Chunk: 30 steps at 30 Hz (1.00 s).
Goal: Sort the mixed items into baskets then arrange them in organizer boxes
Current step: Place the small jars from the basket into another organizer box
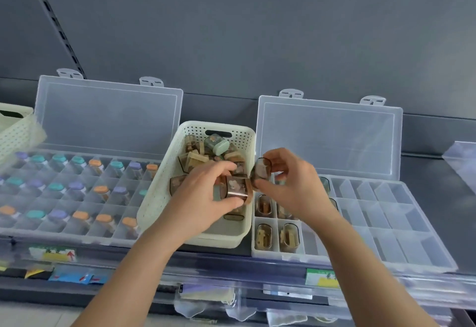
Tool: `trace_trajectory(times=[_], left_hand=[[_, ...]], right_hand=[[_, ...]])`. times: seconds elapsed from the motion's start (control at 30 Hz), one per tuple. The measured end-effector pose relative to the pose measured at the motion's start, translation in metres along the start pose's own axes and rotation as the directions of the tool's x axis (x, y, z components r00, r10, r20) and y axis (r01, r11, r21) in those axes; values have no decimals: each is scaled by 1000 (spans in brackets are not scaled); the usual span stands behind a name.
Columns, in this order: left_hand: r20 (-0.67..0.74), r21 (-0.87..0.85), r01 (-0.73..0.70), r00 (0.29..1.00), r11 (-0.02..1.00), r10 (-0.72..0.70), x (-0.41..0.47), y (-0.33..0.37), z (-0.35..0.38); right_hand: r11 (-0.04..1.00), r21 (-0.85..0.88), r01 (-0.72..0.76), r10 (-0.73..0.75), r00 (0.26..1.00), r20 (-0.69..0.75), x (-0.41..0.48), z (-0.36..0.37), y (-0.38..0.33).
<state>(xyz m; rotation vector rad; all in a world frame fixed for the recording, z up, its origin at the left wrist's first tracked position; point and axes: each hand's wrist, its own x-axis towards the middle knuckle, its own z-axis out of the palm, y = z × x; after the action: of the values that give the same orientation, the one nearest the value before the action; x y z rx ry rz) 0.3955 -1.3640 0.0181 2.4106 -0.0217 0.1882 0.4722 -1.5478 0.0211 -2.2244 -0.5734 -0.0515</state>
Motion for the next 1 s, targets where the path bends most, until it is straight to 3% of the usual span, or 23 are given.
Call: trace_trajectory(times=[0.13, 0.47, 0.7, 0.83, 1.0], left_hand=[[-30, -14, -76, 997, 997, 75, -7, 32, 14], [127, 70, -222, 969, 973, 212, -16, 89, 81], [128, 293, -176, 981, 940, 144, -21, 100, 111], [118, 306, -85, 992, 948, 51, -16, 101, 121], [186, 310, -84, 982, 947, 26, -13, 99, 128]], right_hand=[[999, 23, -40, 40, 999, 12, -25, -29, 11], [998, -67, -22, 27, 997, 75, -74, -94, 63], [983, -171, 61, -38, 990, 134, -94, -97, 89], [973, -213, 89, -51, 983, 176, -96, -88, 96], [956, -285, 74, -8, 974, 225, -93, -81, 102]])
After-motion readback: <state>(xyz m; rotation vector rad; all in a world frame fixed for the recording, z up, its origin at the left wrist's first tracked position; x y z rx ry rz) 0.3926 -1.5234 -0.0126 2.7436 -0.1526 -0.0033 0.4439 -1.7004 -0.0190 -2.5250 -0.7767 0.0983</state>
